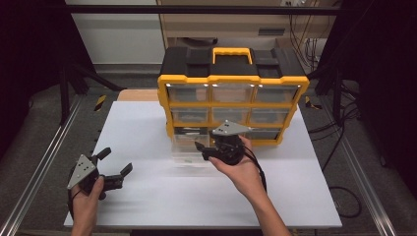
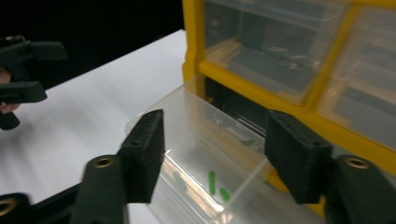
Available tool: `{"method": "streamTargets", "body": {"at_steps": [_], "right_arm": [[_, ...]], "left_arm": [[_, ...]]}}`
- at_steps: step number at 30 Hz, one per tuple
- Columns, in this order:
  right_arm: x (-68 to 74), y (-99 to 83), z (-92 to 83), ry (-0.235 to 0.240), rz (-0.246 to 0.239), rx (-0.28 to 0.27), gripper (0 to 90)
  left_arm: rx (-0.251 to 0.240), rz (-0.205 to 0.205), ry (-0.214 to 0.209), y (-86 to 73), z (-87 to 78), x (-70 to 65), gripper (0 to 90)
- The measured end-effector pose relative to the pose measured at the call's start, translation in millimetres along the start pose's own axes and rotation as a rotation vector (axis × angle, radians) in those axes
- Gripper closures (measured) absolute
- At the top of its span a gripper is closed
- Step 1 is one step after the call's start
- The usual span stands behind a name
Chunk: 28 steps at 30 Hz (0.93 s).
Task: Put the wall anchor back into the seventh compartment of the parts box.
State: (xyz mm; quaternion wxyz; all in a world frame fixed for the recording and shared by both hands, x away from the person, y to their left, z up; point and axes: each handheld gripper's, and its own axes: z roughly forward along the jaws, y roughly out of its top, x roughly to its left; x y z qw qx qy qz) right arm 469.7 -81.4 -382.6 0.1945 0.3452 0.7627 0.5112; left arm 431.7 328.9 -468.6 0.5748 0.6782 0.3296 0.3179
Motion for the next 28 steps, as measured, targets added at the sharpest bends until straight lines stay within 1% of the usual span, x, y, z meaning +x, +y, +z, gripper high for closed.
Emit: {"method": "streamTargets", "body": {"at_steps": [3,6,8,10,12,13,15,17,19,22,24,26,27,28], "right_arm": [[-9.6,-7.4,-12.7,-0.032,0.025,-0.042,22.2],[-20.7,-18.8,-23.1,-0.050,0.049,-0.075,12.3],[-27.7,-27.8,-29.7,-0.064,0.057,-0.085,10.2],[-33.8,-37.9,-36.8,-0.083,0.059,-0.115,8.7],[-39.3,-48.5,-44.4,-0.101,0.061,-0.127,7.6],[-42.0,-54.2,-48.3,-0.103,0.072,-0.134,7.5],[-46.7,-66.2,-56.5,-0.089,0.093,-0.148,6.3],[-50.8,-77.3,-65.3,-0.105,0.091,-0.164,6.3],[-55.7,-87.2,-73.6,-0.127,0.101,-0.174,6.6],[-62.6,-101.4,-84.3,-0.169,0.089,-0.191,10.4],[-67.2,-110.5,-90.2,-0.195,0.068,-0.207,10.6],[-71.1,-117.8,-93.8,-0.207,0.047,-0.233,10.5],[-72.1,-119.9,-95.6,-0.211,0.035,-0.234,9.8],[-72.4,-122.1,-96.8,-0.231,-0.007,-0.232,9.4]], "left_arm": [[0.000,0.000,-0.001,0.2,-0.2,-0.3,0.4],[-0.001,-0.001,-0.002,0.3,-0.7,-0.6,0.4],[0.002,0.000,-0.005,0.1,-0.8,-1.0,0.4],[0.004,0.000,-0.008,0.0,-0.6,-1.9,0.4],[0.006,0.005,-0.012,0.1,-0.4,-3.3,0.4],[0.005,0.010,-0.014,0.3,-0.2,-4.0,0.4],[0.008,0.016,-0.018,0.4,0.1,-5.4,0.3],[0.010,0.019,-0.020,0.4,0.3,-6.8,0.3],[0.013,0.024,-0.022,0.3,0.3,-8.2,0.3],[0.017,0.026,-0.023,0.3,0.1,-9.5,0.3],[0.019,0.028,-0.023,0.4,-0.2,-10.1,0.3],[0.019,0.026,-0.023,0.6,-0.4,-10.5,0.3],[0.021,0.027,-0.022,0.5,-0.7,-10.8,0.3],[0.022,0.028,-0.022,0.6,-1.1,-11.0,0.3]]}}
